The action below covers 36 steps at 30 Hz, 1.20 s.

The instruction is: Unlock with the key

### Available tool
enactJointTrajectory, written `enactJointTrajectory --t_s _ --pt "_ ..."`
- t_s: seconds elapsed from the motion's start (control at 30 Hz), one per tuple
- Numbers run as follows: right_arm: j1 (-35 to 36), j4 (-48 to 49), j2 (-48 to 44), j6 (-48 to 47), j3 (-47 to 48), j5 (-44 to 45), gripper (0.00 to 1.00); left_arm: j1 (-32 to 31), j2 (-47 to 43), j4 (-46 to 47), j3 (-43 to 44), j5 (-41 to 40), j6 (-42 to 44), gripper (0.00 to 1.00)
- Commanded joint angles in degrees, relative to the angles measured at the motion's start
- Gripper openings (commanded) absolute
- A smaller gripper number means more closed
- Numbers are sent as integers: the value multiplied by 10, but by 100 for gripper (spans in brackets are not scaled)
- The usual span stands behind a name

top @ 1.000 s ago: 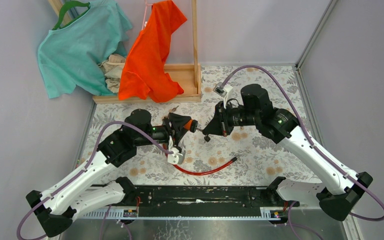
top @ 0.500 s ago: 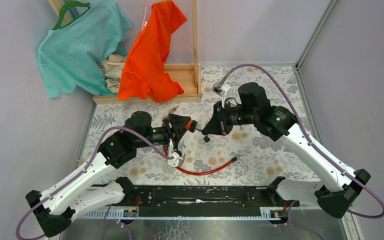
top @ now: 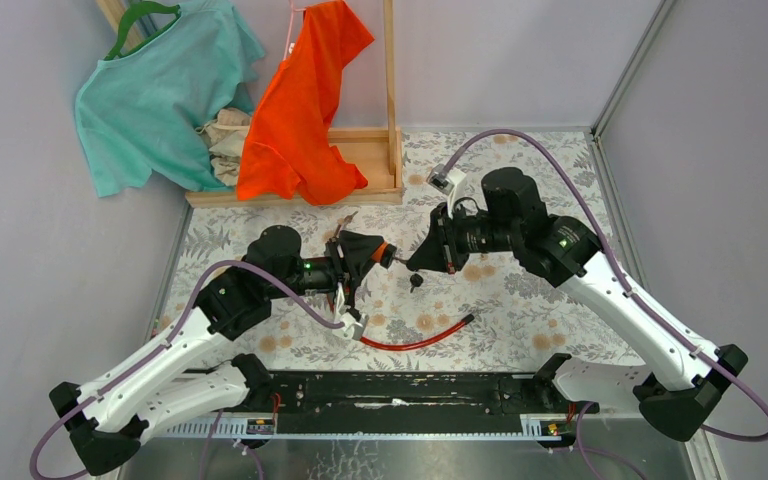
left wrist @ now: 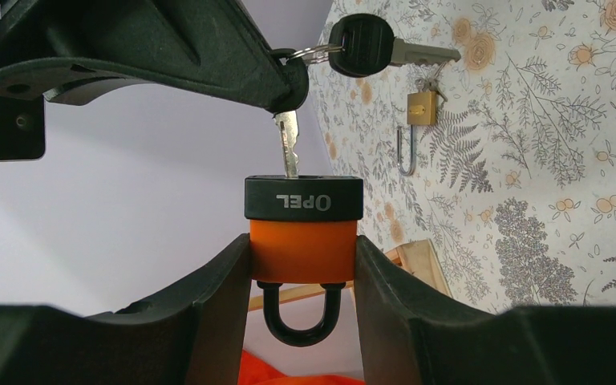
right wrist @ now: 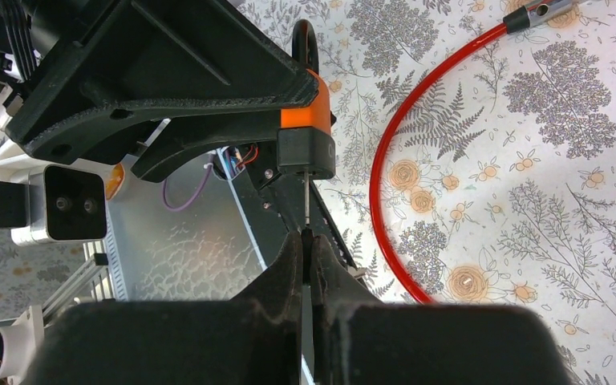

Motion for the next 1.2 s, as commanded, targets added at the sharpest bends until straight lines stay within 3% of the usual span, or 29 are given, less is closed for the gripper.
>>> enactJointTrajectory --t_s 0.0,0.5,0.67,1.17 --pt "12 32 6 -8 24 21 0 -11 -4 46 8 20 2 0" --pt "33 26 -2 -9 0 51 0 -12 -1 60 22 17 -43 0" --pt "35 47 35 4 42 37 0 -17 5 66 21 17 -43 0" --pt "55 188 48 48 -16 81 0 -40 9 146 16 -37 -116 0"
